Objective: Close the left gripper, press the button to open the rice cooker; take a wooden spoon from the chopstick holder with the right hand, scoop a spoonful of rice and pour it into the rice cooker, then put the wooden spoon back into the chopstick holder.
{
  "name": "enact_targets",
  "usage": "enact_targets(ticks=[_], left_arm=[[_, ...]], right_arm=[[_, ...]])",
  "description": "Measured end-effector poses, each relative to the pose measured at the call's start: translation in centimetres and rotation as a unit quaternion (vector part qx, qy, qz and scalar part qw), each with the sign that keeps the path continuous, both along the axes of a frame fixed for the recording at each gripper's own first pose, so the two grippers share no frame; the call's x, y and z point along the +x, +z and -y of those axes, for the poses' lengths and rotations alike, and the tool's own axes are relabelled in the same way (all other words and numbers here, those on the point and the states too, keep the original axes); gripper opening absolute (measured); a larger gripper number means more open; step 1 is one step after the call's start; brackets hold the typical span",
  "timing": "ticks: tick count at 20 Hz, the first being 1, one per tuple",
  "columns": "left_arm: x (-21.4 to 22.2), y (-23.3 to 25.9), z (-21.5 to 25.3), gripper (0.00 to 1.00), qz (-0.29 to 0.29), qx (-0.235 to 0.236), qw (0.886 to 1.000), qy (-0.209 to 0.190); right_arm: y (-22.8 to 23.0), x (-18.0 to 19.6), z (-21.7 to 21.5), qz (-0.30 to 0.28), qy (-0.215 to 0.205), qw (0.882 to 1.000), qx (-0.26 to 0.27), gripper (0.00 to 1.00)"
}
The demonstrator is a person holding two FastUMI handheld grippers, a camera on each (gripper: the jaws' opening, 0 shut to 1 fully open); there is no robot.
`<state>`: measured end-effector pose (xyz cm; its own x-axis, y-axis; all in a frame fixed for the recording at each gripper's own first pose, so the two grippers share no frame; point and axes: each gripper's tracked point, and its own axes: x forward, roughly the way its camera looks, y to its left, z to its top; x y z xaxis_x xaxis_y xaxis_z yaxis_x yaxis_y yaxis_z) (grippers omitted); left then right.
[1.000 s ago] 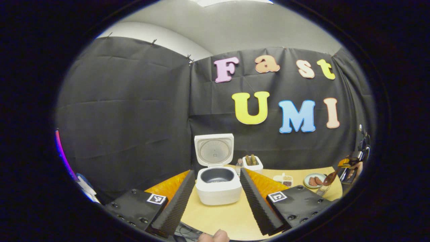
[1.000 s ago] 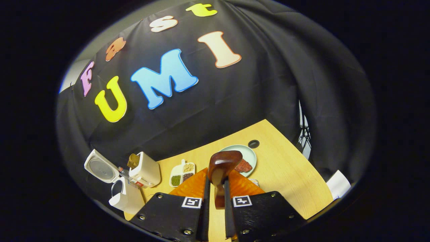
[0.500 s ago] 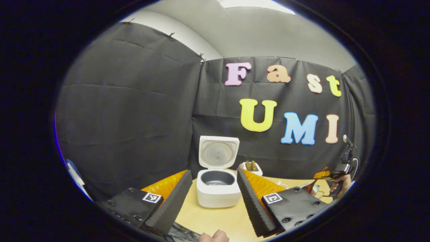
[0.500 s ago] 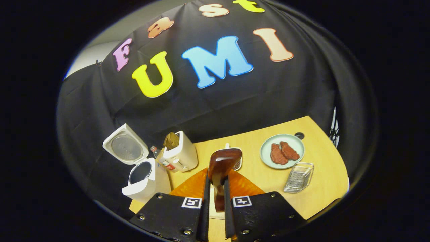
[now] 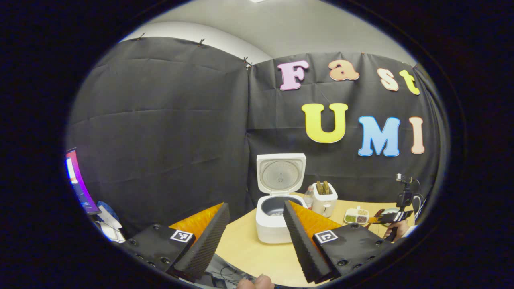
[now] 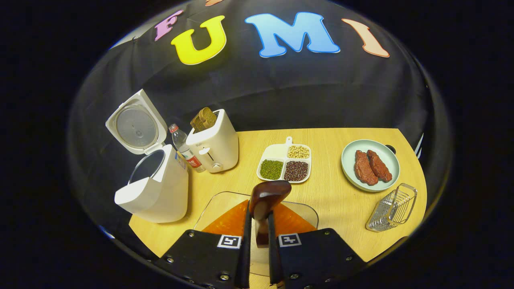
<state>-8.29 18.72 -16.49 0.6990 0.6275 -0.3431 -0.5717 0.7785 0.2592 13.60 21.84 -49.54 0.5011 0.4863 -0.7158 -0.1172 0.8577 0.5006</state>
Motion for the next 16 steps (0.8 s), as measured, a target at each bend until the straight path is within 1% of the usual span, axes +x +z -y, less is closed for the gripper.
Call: enact_targets(ticks=[1, 2, 3, 4, 5, 6, 8, 10, 11, 12, 13, 14, 16], left_arm=[[0.0, 0.0, 0.0, 0.94, -0.003, 0.002, 1.000, 0.005], [-0.2, -0.1, -0.1, 1.00, -0.005, 0.006, 1.000, 0.011], [-0.3, -0.1, -0.3, 0.88, -0.008, 0.009, 1.000, 0.016], [-0.5, -0.2, -0.3, 0.88, -0.009, 0.010, 1.000, 0.020], [-0.5, -0.1, -0.3, 0.94, -0.009, 0.010, 1.000, 0.022], [-0.5, 0.0, -0.4, 0.88, -0.008, 0.013, 1.000, 0.025], [-0.6, 0.6, -0.7, 0.94, -0.002, 0.018, 0.999, 0.031], [-0.9, 0.5, -0.8, 0.89, 0.000, 0.015, 0.999, 0.037], [-1.0, 0.4, -0.9, 0.89, 0.000, 0.013, 0.999, 0.039], [-1.1, 0.2, -0.8, 0.94, 0.000, 0.011, 0.999, 0.040], [-1.1, 0.2, -0.8, 0.94, -0.001, 0.010, 0.999, 0.039], [-1.1, 0.4, -0.7, 1.00, -0.001, 0.011, 0.999, 0.037], [-0.5, 0.6, -0.6, 0.94, -0.004, 0.012, 0.999, 0.030]], right_arm=[[-0.1, 0.2, -0.8, 0.003, 0.008, 1.000, -0.001, 0.19], [-0.2, 0.2, -1.7, 0.001, 0.017, 1.000, 0.001, 0.19], [-0.1, 0.1, -2.6, -0.002, 0.024, 1.000, 0.004, 0.19], [0.1, 0.3, -3.5, -0.003, 0.033, 0.999, 0.008, 0.19], [0.3, 0.2, -4.6, -0.008, 0.040, 0.999, 0.016, 0.19], [0.6, 0.1, -5.6, -0.017, 0.043, 0.999, 0.029, 0.19], [1.0, 0.1, -7.2, -0.036, 0.042, 0.997, 0.052, 0.19], [1.4, -0.1, -8.0, -0.045, 0.042, 0.996, 0.066, 0.19], [1.4, -0.4, -8.2, -0.052, 0.045, 0.995, 0.074, 0.19], [1.6, -0.4, -8.2, -0.058, 0.045, 0.994, 0.084, 0.19], [1.6, -0.6, -8.2, -0.069, 0.039, 0.992, 0.098, 0.19], [1.8, -0.8, -8.1, -0.086, 0.024, 0.989, 0.117, 0.19], [2.0, -0.9, -7.8, -0.113, -0.005, 0.981, 0.155, 0.19]])
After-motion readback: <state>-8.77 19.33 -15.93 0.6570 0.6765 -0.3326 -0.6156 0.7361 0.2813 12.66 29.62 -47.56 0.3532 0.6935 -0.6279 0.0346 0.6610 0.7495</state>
